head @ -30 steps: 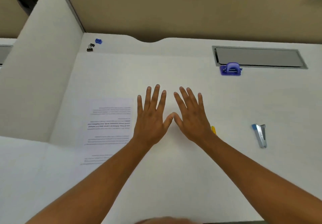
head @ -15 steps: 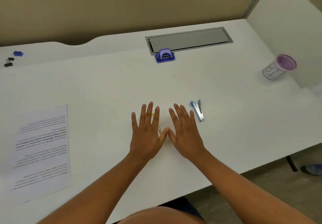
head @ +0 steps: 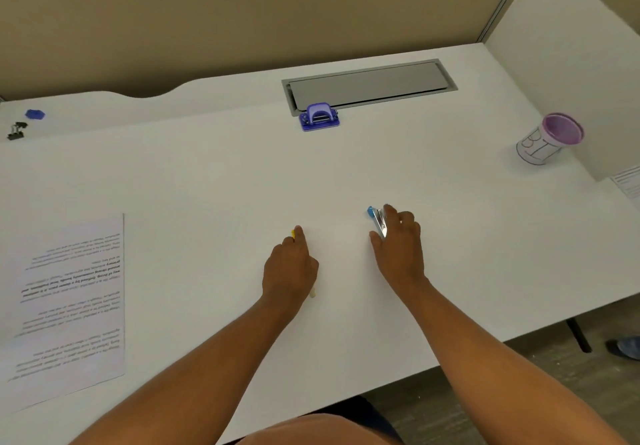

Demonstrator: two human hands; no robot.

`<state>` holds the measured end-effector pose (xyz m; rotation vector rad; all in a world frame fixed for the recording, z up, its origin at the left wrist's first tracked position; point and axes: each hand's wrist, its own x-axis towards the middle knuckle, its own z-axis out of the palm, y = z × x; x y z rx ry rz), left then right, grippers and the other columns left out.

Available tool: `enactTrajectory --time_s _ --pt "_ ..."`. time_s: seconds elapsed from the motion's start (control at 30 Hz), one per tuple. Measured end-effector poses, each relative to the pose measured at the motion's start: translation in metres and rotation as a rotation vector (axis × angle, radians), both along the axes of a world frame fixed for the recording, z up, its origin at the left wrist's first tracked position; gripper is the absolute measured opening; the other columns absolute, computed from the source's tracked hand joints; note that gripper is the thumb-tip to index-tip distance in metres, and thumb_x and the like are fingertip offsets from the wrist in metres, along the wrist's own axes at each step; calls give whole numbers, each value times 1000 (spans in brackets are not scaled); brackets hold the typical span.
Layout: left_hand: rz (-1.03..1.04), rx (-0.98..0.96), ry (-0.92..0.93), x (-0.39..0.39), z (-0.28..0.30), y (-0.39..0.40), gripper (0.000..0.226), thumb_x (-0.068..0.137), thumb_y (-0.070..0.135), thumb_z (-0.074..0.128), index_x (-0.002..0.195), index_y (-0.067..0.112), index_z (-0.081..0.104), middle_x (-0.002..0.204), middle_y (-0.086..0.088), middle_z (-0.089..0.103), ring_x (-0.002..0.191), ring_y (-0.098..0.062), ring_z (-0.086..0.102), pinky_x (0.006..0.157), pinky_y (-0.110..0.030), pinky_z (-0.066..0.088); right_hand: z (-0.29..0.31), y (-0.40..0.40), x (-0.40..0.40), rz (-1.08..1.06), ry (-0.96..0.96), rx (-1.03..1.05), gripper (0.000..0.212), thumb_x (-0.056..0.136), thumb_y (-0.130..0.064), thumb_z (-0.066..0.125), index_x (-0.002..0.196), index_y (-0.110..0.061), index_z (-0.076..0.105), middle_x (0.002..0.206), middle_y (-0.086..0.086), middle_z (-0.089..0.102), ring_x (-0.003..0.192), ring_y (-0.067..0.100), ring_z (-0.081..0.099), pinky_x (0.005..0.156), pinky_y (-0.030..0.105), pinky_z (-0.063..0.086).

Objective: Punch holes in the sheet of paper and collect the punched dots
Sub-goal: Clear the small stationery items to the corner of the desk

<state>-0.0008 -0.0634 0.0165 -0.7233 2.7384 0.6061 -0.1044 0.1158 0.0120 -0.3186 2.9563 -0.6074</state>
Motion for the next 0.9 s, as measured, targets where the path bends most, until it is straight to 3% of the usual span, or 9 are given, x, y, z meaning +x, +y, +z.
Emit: enactTrajectory --time_s 0.13,0.3,0.43,0.6,0.67,0.77,0.9 --pt "22 76 53 2 1 -12 57 97 8 51 153 12 44 104 -12 65 89 -34 62 69 -36 41 -4 -7 -1 -35 -10 -103 48 97 -10 67 143 -7 55 112 16 62 104 36 60 92 46 51" --pt "97 77 119 10 7 -48 22 90 15 55 111 12 62 82 -2 51 75 -30 55 61 -34 40 2 -45 9 -8 18 -202 39 93 -5 68 132 -9 63 104 13 68 97 34 64 87 47 54" --pt "231 109 295 23 21 -99 27 93 20 60 118 15 70 89 -5 60 78 -29 63 70 -40 56 10 -101 21 19 -4 -325 35 94 -10 68 128 -15 67 106 6 72 95 26 68 85 43 57" --pt "413 134 527 38 42 -194 37 102 17 66 138 14 69 102 -4 74 88 -23 71 82 -32 53 20 -191 36 71 -65 -464 25 90 -11 76 114 -17 73 102 1 74 75 23 69 79 47 60" --pt "516 166 591 44 49 -237 27 99 16 70 126 18 74 97 0 76 82 -21 73 83 -34 57 21 -229 43 89 -90 -494 20 89 -13 78 109 -17 75 99 0 74 71 21 69 77 47 60" --pt "605 130 617 48 53 -306 3 96 15 74 99 14 75 91 1 78 75 -19 72 70 -27 52 22 -286 51 122 -117 -531 13 87 -15 81 98 -18 75 90 -3 74 69 18 70 75 45 61" --pt "665 31 582 48 49 -403 7 97 17 77 97 11 79 96 -3 81 77 -12 66 72 -20 42 17 -371 56 142 -159 -568 11 85 -17 84 88 -19 74 81 -6 74 65 8 70 72 41 61"
